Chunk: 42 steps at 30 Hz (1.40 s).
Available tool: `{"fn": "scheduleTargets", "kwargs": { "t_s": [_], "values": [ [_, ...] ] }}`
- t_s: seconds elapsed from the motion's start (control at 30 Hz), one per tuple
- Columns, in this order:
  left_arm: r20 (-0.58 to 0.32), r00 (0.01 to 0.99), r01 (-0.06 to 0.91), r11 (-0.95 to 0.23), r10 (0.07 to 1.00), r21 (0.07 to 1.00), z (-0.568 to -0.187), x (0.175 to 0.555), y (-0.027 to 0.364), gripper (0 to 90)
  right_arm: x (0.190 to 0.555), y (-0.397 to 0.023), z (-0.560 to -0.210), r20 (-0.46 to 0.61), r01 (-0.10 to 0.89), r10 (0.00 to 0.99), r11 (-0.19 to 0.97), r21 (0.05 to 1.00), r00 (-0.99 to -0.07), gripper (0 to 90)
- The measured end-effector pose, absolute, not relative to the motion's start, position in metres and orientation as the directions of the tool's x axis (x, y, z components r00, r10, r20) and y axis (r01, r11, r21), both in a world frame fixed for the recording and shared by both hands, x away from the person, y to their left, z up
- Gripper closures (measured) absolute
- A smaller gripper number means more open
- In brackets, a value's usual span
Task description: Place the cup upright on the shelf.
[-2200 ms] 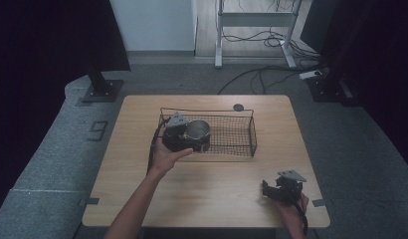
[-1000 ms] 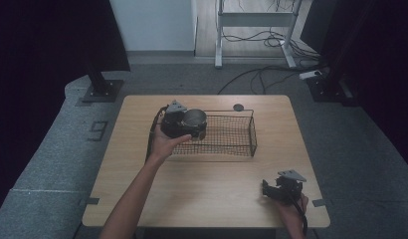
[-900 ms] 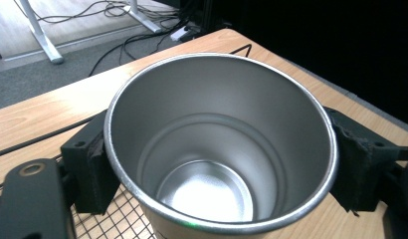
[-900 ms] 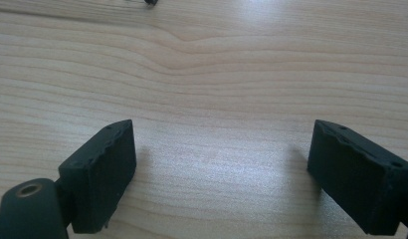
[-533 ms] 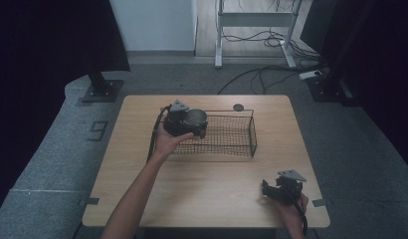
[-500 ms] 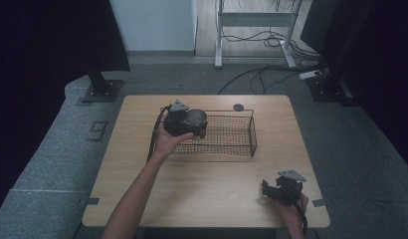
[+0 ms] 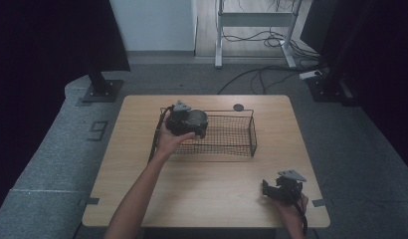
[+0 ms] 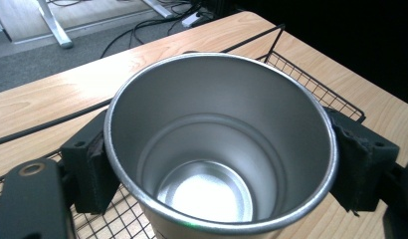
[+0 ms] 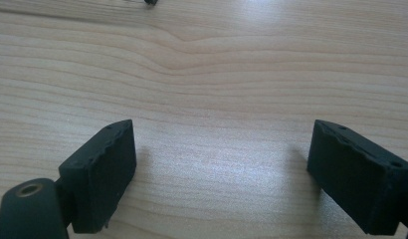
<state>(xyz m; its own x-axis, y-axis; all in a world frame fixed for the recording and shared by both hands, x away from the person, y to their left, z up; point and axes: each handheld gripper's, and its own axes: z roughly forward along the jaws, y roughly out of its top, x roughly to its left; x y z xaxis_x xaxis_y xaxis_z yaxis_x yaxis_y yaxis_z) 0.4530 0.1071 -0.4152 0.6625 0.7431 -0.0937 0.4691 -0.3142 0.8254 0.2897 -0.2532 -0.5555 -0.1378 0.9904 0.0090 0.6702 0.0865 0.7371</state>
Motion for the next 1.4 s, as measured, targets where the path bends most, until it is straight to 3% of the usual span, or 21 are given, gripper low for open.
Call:
{"fn": "scheduleTargets", "kwargs": {
  "t_s": [0.63,1.4],
  "values": [
    [-0.154,0.621,0.547,-0.284,0.768,0.788,-0.449,0.469,0.111,15.4,0.29,-0.253,-0.556,0.009,0.67,0.99,0.086,0.737,-0.137,11.7],
    [-0.122,0.604,0.599,-0.349,0.787,0.721,-0.471,0.478,0.104,15.1,0.29,-0.253,-0.556,0.009,0.67,0.991,0.086,0.737,-0.136,11.9]
  ]
}}
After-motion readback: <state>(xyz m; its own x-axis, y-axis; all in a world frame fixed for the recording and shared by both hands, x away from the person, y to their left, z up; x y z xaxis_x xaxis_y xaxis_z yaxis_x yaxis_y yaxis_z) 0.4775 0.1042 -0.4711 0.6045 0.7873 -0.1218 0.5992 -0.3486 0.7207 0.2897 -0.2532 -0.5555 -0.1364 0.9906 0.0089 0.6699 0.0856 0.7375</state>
